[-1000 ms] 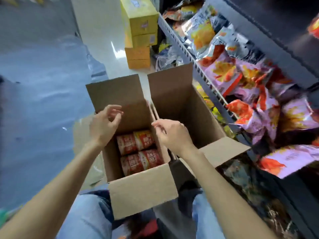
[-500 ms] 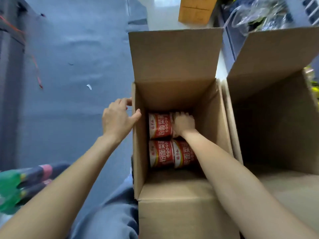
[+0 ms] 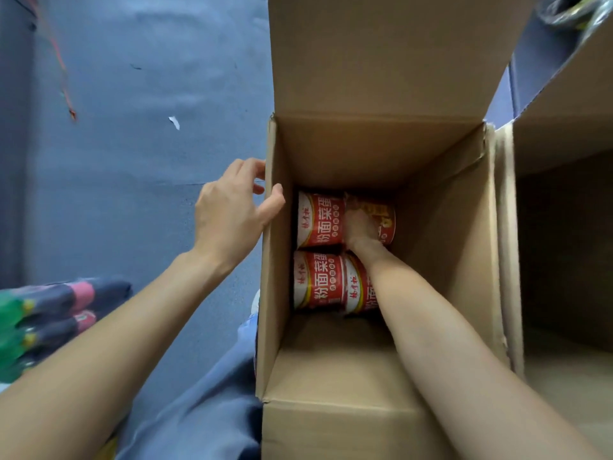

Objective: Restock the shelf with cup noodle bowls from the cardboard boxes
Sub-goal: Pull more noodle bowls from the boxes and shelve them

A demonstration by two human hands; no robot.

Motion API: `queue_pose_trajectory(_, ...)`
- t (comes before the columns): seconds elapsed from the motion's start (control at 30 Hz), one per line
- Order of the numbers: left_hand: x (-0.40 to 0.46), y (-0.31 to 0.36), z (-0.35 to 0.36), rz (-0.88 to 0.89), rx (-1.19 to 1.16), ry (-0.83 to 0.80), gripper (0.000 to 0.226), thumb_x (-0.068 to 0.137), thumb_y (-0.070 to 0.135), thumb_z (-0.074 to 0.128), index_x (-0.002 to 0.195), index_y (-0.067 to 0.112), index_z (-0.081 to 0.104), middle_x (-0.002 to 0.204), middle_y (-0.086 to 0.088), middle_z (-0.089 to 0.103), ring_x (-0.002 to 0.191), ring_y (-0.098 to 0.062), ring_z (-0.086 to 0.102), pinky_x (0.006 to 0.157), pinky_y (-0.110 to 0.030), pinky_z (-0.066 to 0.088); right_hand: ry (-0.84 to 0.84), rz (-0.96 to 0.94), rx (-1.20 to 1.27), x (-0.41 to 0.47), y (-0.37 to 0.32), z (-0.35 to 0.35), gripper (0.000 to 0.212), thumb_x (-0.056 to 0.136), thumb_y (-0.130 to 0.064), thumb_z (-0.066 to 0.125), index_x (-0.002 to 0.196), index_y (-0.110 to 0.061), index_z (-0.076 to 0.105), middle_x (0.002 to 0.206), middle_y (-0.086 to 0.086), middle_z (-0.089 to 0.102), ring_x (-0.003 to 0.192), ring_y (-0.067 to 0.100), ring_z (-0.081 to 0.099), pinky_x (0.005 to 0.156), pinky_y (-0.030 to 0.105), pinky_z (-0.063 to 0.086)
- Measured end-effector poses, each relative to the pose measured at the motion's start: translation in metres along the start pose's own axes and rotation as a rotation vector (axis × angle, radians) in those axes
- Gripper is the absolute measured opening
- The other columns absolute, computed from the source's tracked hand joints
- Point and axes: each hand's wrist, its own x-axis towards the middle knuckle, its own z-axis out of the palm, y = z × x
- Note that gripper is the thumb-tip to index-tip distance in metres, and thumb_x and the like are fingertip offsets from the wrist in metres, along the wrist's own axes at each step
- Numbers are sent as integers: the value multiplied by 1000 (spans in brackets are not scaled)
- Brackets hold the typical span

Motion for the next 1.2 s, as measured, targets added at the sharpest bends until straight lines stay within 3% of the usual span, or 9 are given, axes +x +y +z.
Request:
queue_pose_trajectory(0.17,0,3,-3,-29,21,-18,22,94,31,54,109,15,60,106,3,60,87,-9,50,77,-28,30,-22,-7,4,-5,-1,-3,26,101,-19,38,110,-9,61,115,14,63,104,29,60,82,33,45)
queue_pose_trajectory(0.27,-1,4,-4,-53,21,-37,24,93,33,54,110,17,59,109,2,61,96,-17,59,77,-29,32,-22,-15,21,-10,0,-6,24,100,-18,41,111,-10,60,112,13,64,101,28,61,81,33,47)
queue_pose_trajectory(0.33,-1,3,-3,-59,21,-45,24,92,35,54,108,19,59,108,3,61,97,-21,61,76,-31,35,-38,-8,38,-9,0,-9,25,99,-18,44,121,-10,54,117,14,62,105,29,60,85,35,47)
queue_pose_trajectory(0.43,1,2,-1,-58,22,-45,21,92,35,54,105,19,59,107,4,61,96,-20,61,75,-31,36,-33,-29,18,-6,0,-9,55,96,-16,52,145,-14,27,125,16,57,112,32,58,90,39,46)
queue_pose_trajectory(0.6,1,-3,2,-53,18,-32,19,92,37,54,103,21,58,105,5,60,95,-25,61,76,-35,40,38,-38,-67,-4,8,5,62,98,-26,43,149,-22,9,120,17,60,109,36,59,91,45,45)
queue_pose_trajectory(0.7,1,-2,3,-35,14,-15,22,91,39,52,103,22,58,105,5,61,95,-23,62,76,-34,39,70,-37,-62,0,10,9,59,98,-23,45,148,-20,14,115,17,62,106,36,61,88,44,46)
queue_pose_trajectory(0.87,1,-1,3,-30,21,-7,20,93,33,53,106,19,59,108,3,61,97,-18,62,78,-33,38,67,-73,-74,-6,-2,0,39,96,-14,52,133,-12,42,118,14,61,107,31,61,89,39,49)
queue_pose_trajectory(1.0,3,-2,3,-27,20,-8,22,92,34,54,106,17,59,108,1,62,97,-22,62,80,-34,37,78,-69,-116,-27,-12,-37,53,86,-12,68,133,-11,43,118,14,61,108,31,60,89,39,51)
queue_pose_trajectory(1.2,2,3,-3,-62,-10,-32,34,90,43,59,114,18,62,114,-2,63,103,-22,62,90,-38,42,181,-139,-71,-115,-19,-113,46,90,-20,59,133,-14,46,115,17,63,107,39,59,85,41,49)
